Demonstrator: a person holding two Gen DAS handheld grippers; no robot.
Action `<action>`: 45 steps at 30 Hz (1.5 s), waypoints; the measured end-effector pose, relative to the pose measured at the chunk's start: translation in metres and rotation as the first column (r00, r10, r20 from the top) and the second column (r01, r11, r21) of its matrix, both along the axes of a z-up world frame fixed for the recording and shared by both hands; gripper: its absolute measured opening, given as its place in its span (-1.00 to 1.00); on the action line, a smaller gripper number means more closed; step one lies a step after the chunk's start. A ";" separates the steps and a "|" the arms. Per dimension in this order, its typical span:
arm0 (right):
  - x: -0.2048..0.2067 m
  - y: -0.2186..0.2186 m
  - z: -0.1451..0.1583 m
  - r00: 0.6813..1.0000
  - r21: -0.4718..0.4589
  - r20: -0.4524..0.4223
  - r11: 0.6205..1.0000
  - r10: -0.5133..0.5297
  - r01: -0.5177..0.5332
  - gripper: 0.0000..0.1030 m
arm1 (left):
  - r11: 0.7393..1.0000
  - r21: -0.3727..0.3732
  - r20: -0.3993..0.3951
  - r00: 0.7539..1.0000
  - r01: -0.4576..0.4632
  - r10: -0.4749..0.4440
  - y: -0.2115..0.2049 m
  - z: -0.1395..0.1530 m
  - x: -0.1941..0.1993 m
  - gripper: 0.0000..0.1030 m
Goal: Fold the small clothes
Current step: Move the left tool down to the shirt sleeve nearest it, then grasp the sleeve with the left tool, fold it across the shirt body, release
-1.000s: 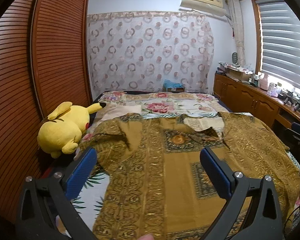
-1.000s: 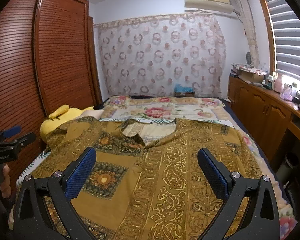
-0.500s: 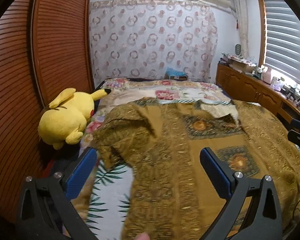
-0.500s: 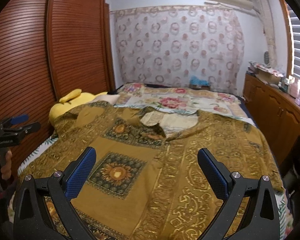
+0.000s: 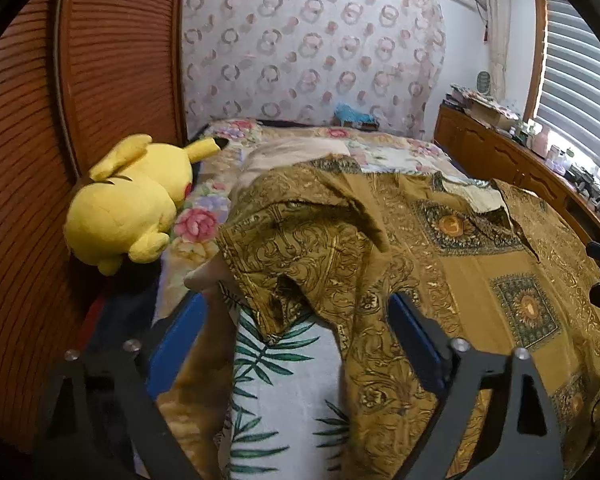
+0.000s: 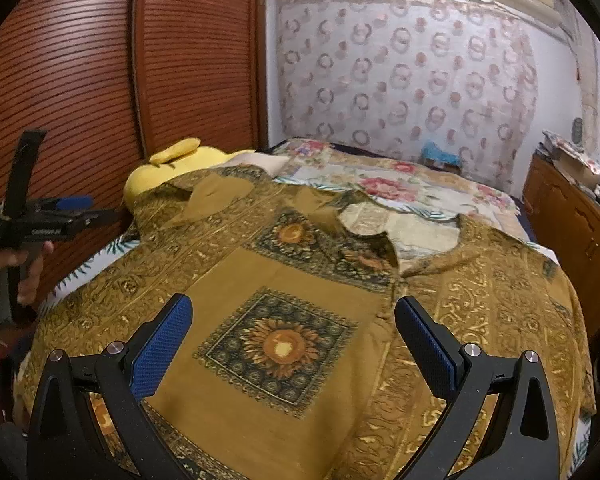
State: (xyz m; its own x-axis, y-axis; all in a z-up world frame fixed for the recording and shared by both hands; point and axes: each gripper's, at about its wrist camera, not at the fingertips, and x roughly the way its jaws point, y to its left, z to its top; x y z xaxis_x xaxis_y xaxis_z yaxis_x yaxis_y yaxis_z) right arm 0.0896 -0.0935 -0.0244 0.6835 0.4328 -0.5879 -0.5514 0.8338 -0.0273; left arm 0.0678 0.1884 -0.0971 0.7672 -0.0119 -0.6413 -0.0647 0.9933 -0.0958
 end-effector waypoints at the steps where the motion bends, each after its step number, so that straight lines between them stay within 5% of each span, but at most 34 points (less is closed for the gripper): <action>1: 0.001 0.003 -0.001 1.000 -0.004 -0.003 1.000 0.006 -0.006 1.00 | 1.000 -0.008 -0.012 1.000 0.010 -0.011 0.002 -0.003 0.004 0.63; 13: 0.005 0.013 -0.004 0.999 -0.019 -0.024 0.999 0.036 -0.036 1.00 | 0.998 0.040 -0.151 0.988 0.047 -0.041 0.014 -0.030 0.035 -0.29; 22: 0.014 0.014 -0.015 0.994 -0.017 -0.086 0.998 0.061 -0.063 1.00 | 0.992 0.103 -0.147 0.987 0.079 -0.063 0.010 -0.027 0.040 -0.99; 34: 0.012 -0.011 -0.015 0.995 0.026 -0.103 1.000 0.019 -0.016 1.00 | 0.984 0.137 0.036 0.992 0.113 -0.119 -0.023 0.056 0.048 -1.00; 45: 0.016 -0.038 -0.012 0.994 0.045 -0.104 0.998 -0.031 0.036 1.00 | 0.941 0.127 -0.019 0.949 0.315 -0.315 -0.107 0.053 0.043 -0.95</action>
